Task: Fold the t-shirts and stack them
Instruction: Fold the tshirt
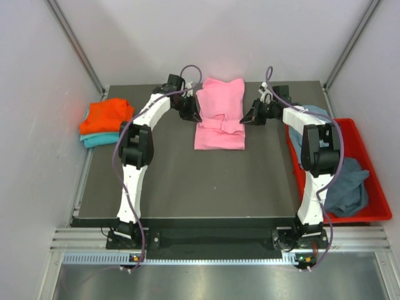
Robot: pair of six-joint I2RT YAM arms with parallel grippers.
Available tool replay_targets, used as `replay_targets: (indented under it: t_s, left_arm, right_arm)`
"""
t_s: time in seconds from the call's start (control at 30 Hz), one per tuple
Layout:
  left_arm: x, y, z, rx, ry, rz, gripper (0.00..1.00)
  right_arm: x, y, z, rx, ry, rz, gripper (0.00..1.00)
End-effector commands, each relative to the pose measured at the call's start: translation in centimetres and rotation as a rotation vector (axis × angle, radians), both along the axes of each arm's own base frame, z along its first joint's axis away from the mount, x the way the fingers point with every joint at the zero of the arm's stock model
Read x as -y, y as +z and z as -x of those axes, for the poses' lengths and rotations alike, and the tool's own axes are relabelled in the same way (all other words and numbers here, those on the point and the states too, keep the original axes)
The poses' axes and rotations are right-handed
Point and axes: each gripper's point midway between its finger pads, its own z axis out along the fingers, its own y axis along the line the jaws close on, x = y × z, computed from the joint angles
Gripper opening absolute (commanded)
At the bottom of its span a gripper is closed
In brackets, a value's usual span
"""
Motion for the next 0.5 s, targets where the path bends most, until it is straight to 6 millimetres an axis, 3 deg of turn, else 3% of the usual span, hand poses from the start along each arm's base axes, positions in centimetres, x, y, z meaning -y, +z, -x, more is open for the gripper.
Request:
replay_targets:
  t_s: [0.0,0.03,0.1,0.17,0.2,0.23,0.33,0.37,0.43,0.47]
  left_arm:
    - [0.1,1.1,-1.8,0.07,0.012,0.02,0.17]
    - [0.0,1.5,-2.1,0.086,0.018,0.02,0.31]
    - [-0.6,2.6,-2.7,0.127,0.039,-0.005,0.45]
    - [-1.4,5.3,-2.9,0.186,0.053,-0.021,0.55]
    - [-2.1,5.8,-3.1,0.202,0.073,-0.045,0.59]
    - [-2.9,7.7,-2.9,0.229,0.086,-0.046,0.65]
    - [-4.5,9.3,-1.2,0.214,0.087,-0.028,0.67]
    - [-4.8,8.0,0.1,0.154,0.088,-0.022,0.68]
    - [-5.2,8.2,1.7,0.095,0.084,0.038,0.68]
    - [-5.2,6.6,3.0,0.022,0.091,0.056,0.68]
  right_arm:
    - [0.5,1.4,-3.1,0.116,-0.013,0.025,0.16]
    - [0.6,1.1,-3.3,0.116,-0.018,0.043,0.27]
    - [0.8,2.2,-3.8,0.153,-0.013,0.068,0.48]
    - [1.5,3.8,-4.1,0.192,-0.027,0.097,0.55]
    - [1.8,4.1,-3.8,0.197,-0.025,0.109,0.55]
    - [1.9,5.6,-3.4,0.221,-0.025,0.105,0.55]
    - [1.8,6.4,-0.9,0.187,0.004,0.066,0.55]
    - [1.9,5.1,0.6,0.138,0.014,0.058,0.55]
    - [1.6,4.7,2.6,0.088,0.02,0.028,0.55]
    - [1.7,2.8,4.4,0.02,0.019,0.024,0.55]
